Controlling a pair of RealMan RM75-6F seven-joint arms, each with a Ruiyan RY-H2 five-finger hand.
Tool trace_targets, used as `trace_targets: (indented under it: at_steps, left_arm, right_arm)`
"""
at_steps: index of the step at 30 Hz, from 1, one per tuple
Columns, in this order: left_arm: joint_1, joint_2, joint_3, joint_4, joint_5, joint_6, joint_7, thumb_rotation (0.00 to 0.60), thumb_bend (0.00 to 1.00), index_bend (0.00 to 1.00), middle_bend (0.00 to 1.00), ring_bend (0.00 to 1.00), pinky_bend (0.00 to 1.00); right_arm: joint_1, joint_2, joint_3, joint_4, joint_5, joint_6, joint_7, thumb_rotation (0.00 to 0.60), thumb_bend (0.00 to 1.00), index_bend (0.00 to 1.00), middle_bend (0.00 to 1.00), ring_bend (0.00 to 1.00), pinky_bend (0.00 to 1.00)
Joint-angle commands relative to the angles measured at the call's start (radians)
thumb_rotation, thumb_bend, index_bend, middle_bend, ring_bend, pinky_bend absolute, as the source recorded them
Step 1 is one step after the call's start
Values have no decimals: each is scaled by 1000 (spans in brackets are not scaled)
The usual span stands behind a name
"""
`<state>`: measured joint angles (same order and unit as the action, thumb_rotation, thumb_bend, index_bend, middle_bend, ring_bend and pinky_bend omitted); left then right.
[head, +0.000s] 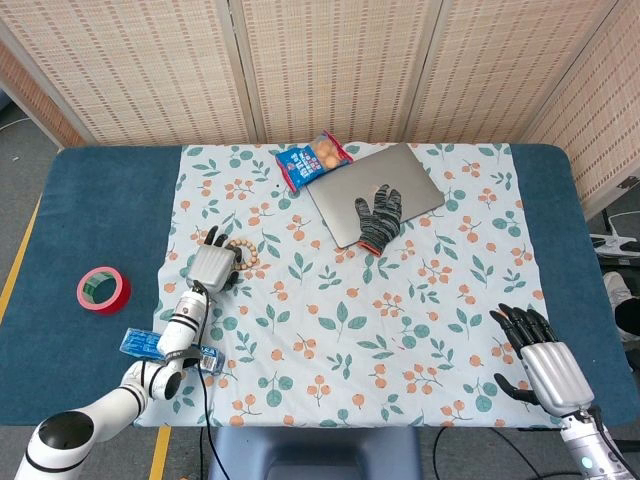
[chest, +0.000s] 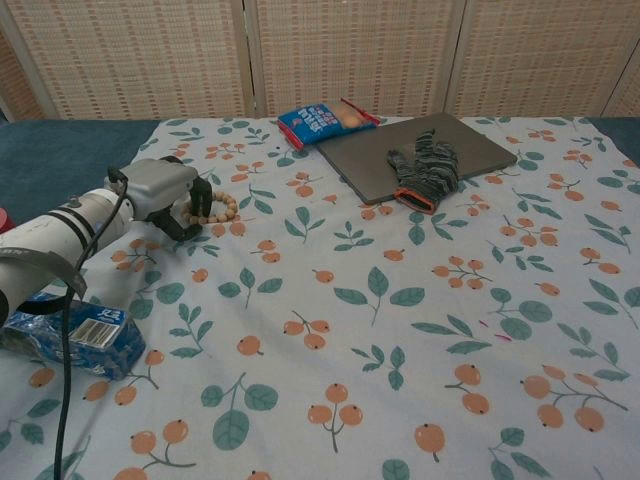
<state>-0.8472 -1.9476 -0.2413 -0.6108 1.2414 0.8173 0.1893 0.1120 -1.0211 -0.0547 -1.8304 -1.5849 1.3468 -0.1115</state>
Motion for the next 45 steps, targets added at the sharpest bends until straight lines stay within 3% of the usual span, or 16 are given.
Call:
trace_targets:
  at_steps: [1,9,14,21,30,32,39,45]
  left_arm:
    - [-9,-11,-3,24,-15,-27,14,600,419,428,448,168,30]
    - [-10,-9,2,22,-16,-23,23,600,420,444,482,184,30]
    - [-2,-1,13,0,-28,-35,87,600,419,446,502,193,29]
    - [-6,10,-10,-29,-89,-66,188,600,414,463,512,199,30]
    - [9,32,-4,-91,-83,-14,209,600,425,581,625,261,31]
    - [23,46,11,-114,-93,-12,263,600,428,615,663,294,30]
    - [34,73,-7,-186,-151,30,386,600,452,626,674,303,30]
    - [33,88,-21,-231,-149,93,402,600,497,670,714,329,31]
  right_arm:
    - [0,1,0,1,-1,0,1,600,208,0,0,0,0]
    - [-1,2,-1,0,-4,2,4,600,208,0,0,0,0]
    - [-3,3,-2,0,-8,5,6,600,208,0,0,0,0]
    - [-4,6,-3,0,-13,8,10,600,208,0,0,0,0]
    - [-5,9,-2,1,-14,10,16,600,208,0,0,0,0]
    - [-7,9,-2,1,-16,13,16,600,208,0,0,0,0]
    - [-11,13,-5,-3,-23,19,17,600,208,0,0,0,0]
    - [-11,13,-5,-1,-26,20,20,600,208,0,0,0,0]
